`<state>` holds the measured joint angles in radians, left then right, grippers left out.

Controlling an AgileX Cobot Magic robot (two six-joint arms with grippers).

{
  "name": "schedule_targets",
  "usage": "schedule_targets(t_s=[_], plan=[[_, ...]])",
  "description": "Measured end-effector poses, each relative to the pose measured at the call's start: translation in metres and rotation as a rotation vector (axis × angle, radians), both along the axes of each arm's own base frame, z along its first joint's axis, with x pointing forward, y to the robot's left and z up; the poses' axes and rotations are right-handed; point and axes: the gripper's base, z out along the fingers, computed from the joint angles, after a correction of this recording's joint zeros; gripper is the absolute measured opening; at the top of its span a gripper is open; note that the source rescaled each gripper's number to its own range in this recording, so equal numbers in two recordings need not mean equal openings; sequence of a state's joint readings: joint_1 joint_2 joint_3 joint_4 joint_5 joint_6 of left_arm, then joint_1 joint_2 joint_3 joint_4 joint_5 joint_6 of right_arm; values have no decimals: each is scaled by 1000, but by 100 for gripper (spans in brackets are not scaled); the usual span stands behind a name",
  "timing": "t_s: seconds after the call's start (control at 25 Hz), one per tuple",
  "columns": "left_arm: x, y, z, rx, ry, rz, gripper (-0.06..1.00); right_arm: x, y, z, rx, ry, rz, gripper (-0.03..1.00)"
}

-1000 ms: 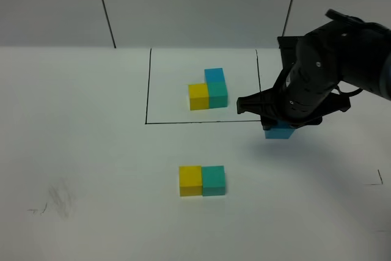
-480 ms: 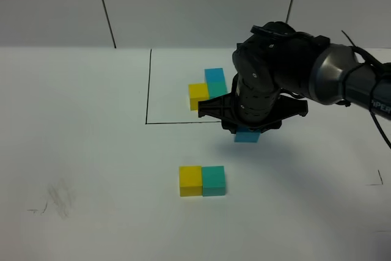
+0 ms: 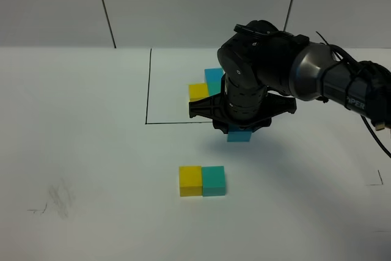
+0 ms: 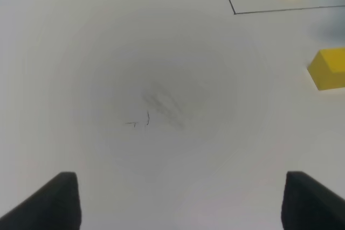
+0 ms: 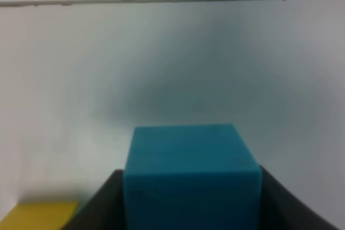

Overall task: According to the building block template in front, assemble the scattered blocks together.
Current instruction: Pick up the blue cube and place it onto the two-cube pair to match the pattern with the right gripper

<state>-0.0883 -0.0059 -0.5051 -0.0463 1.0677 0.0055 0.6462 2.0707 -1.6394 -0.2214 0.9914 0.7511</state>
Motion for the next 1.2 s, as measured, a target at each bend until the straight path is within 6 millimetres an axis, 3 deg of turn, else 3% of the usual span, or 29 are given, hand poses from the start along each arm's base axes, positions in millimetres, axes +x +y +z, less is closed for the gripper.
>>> schedule_targets(t_s=[0.48,1.2], plan=[[0,0,0,0,0,0,75,-6,32,-11,-19,28,57,28],[0,0,0,-5,1,3,75,-3,38,-33,5,66,-12,28]])
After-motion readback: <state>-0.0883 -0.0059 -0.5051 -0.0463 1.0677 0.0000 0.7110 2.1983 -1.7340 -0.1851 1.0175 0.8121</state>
